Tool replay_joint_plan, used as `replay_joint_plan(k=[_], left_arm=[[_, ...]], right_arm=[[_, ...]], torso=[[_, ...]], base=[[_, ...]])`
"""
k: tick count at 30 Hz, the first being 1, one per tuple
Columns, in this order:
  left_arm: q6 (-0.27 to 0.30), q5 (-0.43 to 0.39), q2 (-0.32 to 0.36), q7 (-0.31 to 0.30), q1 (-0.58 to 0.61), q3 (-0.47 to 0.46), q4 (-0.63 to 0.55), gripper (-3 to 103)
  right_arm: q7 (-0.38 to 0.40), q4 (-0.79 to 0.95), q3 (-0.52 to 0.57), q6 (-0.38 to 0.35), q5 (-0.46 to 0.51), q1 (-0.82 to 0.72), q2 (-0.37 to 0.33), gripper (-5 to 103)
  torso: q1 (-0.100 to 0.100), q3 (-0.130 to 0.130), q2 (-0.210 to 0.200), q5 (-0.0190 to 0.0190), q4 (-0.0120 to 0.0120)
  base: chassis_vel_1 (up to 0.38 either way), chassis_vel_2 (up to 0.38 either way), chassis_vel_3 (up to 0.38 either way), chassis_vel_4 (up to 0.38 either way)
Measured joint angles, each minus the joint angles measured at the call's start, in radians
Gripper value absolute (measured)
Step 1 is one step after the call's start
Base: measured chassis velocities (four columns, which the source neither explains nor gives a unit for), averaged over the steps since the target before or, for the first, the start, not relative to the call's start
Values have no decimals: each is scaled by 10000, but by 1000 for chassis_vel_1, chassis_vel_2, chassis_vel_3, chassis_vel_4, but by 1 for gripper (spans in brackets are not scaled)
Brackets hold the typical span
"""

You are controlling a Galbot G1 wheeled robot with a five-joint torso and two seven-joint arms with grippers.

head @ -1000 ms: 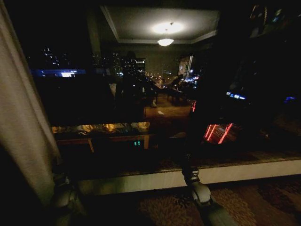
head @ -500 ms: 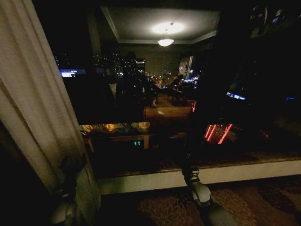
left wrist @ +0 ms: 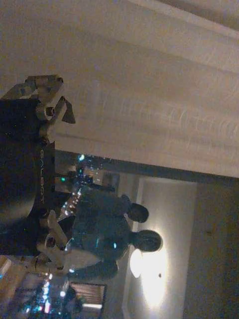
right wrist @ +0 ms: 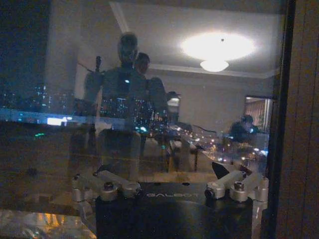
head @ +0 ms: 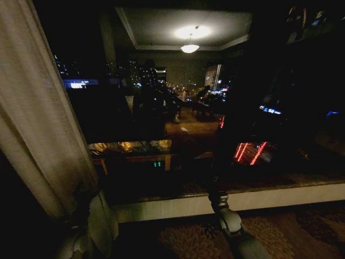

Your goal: Open the curtains by pulling them apart, changing their state from closed to fully open.

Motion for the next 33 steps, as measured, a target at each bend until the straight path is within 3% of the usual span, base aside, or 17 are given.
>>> replay_joint_plan(k=[20,33], left_arm=[[8,42,5,-38,-15,-6,13,100],[8,50,7,-58,-21,-3,23,100]], right_arm=[[0,0,0,-1,0,0,0,100],[0,0,0,-1,0,0,0,100]], torso=[[1,0,0,0,0],[1,2,-2,-1,1]], base=[[-5,-5,5,6],[-205,-204,214,200]])
